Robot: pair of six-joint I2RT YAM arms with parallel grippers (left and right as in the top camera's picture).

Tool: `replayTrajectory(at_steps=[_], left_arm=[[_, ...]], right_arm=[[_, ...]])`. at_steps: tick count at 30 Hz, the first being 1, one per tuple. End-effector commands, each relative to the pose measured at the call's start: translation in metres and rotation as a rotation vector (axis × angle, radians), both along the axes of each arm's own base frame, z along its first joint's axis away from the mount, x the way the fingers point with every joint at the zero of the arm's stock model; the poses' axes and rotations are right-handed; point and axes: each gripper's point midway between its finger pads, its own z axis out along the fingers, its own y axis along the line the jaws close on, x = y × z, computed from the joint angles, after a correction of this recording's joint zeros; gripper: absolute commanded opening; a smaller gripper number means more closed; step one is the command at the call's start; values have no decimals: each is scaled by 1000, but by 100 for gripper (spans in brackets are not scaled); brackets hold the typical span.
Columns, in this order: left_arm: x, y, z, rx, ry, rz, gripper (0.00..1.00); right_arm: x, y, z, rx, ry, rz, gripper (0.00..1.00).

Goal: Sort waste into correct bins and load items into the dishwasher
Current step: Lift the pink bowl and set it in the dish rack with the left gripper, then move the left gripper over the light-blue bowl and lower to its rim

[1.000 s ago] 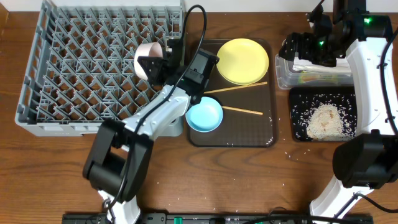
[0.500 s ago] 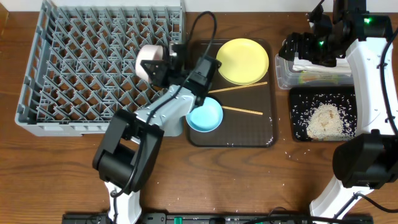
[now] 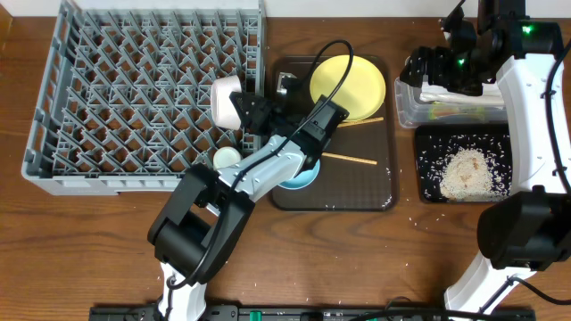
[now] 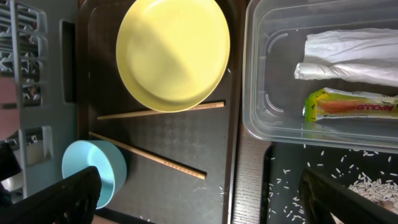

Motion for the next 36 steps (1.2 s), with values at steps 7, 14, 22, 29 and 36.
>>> replayTrajectory(at_steps=[7, 14, 22, 29, 36], left_arm=[[2, -19, -27, -82, 114, -101, 43], [6, -52, -10, -354, 90, -244, 51], [-27, -122, 23, -1021, 204, -517, 59], [-94, -145, -26, -1400, 486, -301, 53], [-115, -154, -92, -1338, 620, -193, 39]], right_arm=[[-1, 4, 2, 4, -4, 8, 99], [-1, 7, 2, 4, -3, 14, 99], [-1, 9, 2, 4, -3, 18, 99], [-1, 9, 2, 4, -4, 19, 99], [-1, 9, 2, 4, -4, 19, 99]])
